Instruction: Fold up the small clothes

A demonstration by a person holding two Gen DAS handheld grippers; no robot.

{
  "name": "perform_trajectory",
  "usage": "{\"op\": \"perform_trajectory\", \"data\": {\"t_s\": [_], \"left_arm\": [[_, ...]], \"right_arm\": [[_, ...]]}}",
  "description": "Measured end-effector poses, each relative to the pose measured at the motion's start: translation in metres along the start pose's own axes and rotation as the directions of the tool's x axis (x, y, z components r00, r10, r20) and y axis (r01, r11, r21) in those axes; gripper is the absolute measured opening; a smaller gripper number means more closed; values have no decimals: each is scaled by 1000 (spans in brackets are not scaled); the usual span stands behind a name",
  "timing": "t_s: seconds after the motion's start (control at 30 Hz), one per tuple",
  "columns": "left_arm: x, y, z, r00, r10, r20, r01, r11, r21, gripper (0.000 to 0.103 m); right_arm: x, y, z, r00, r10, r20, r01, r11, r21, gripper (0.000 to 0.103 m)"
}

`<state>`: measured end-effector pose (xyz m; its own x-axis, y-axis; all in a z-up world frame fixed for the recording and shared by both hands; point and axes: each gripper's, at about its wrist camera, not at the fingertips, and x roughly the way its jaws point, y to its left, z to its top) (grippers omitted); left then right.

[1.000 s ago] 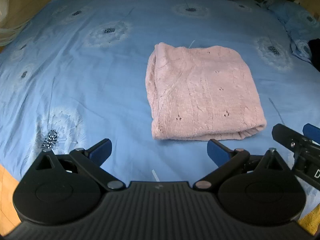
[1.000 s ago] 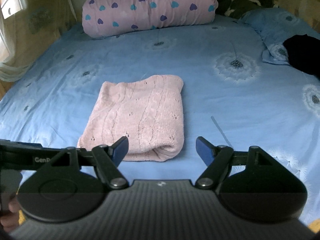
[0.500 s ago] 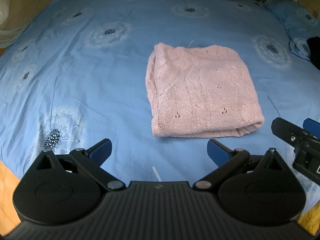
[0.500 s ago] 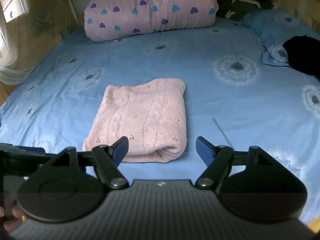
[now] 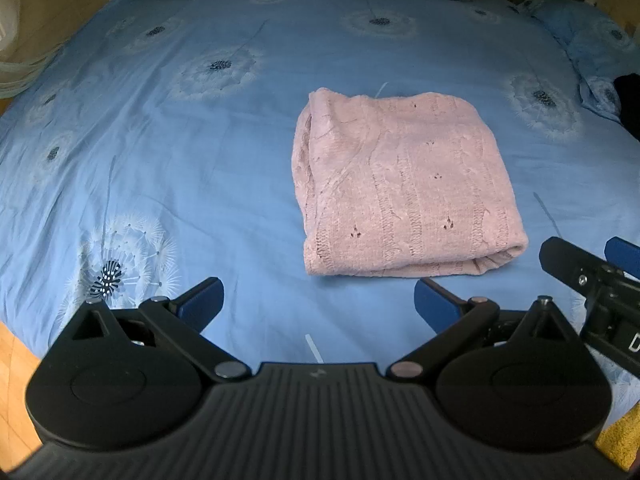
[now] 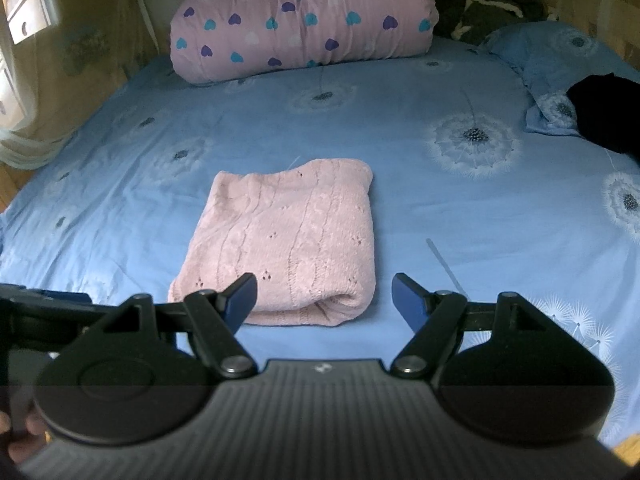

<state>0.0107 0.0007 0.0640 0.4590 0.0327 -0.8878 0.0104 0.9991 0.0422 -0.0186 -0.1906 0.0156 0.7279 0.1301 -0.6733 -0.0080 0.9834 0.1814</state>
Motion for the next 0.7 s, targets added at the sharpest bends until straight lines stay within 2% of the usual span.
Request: {"op": "perform_trajectory", "data": {"t_s": [0.7], "left_arm": [[2,-4,-4,1000,-10,-3,10,1000,13,103]], "right_arm": [[3,-1,-2,1000,-7,-10,7,1000,9,76]]}}
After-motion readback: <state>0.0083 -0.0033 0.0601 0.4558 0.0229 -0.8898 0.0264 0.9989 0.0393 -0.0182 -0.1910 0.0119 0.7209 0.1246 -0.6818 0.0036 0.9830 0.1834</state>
